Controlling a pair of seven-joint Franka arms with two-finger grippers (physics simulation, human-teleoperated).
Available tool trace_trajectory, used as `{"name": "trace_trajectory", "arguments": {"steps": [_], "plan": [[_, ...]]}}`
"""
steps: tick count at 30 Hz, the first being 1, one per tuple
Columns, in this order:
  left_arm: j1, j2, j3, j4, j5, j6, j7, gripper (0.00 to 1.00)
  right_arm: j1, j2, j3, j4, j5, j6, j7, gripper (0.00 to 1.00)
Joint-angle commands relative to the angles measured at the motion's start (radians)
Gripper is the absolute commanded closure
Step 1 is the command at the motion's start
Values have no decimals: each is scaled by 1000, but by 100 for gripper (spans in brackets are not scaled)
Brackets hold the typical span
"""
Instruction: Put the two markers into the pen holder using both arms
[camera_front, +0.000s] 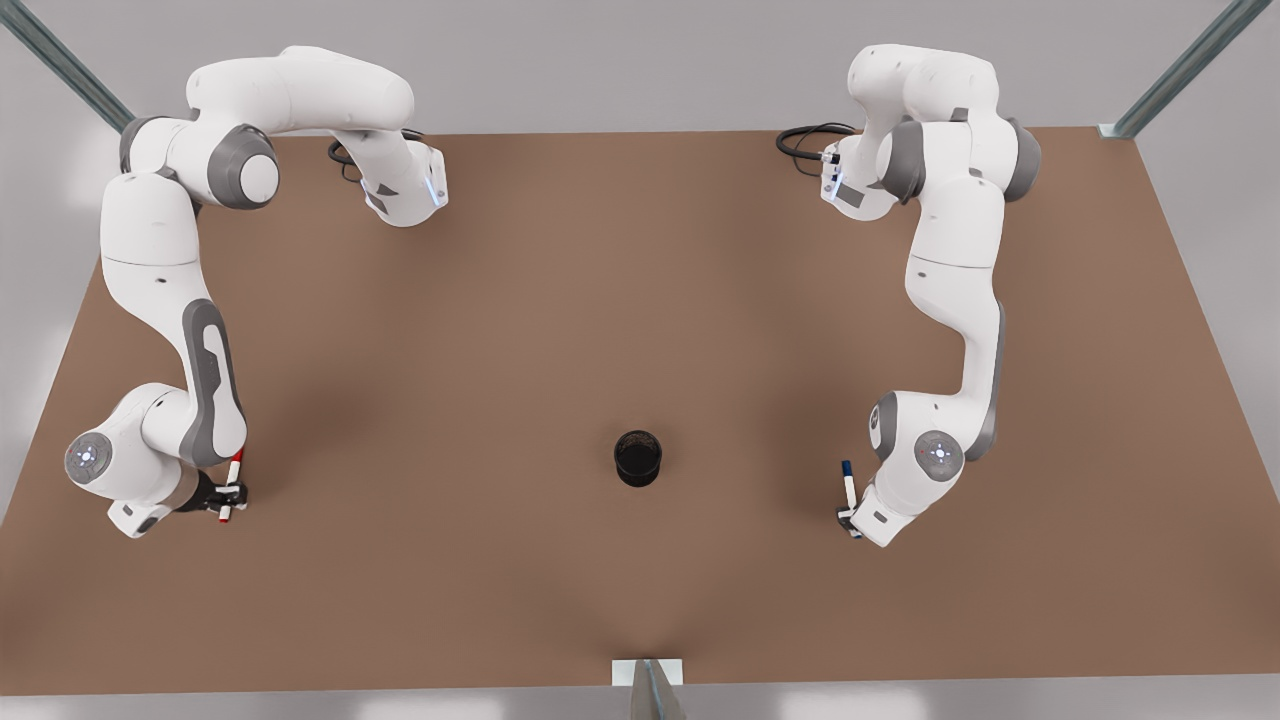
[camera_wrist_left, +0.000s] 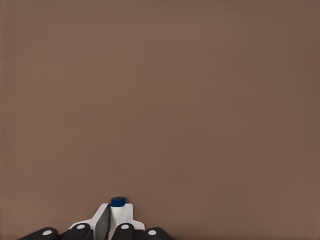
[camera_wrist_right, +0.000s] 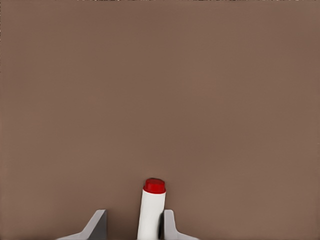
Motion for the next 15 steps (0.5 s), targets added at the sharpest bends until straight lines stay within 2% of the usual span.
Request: {"name": "trace_trajectory", "arguments": {"steps": [1,8,12,15], "plan": [[0,-1,0,1,-4,0,-15,73,-1,-1,0,1,1,8,-66,46],[0,6,0,-1,-5,0,-15,73,-4,2,0,-1,1,10,-70,51],[0,6,0,1,-5,0,-15,77,-6,2,0,-7,1,14,-70,52],[0,6,0,1,-5,0,-15,79,-4,0,0,-7,1,13,-70,57]]}}
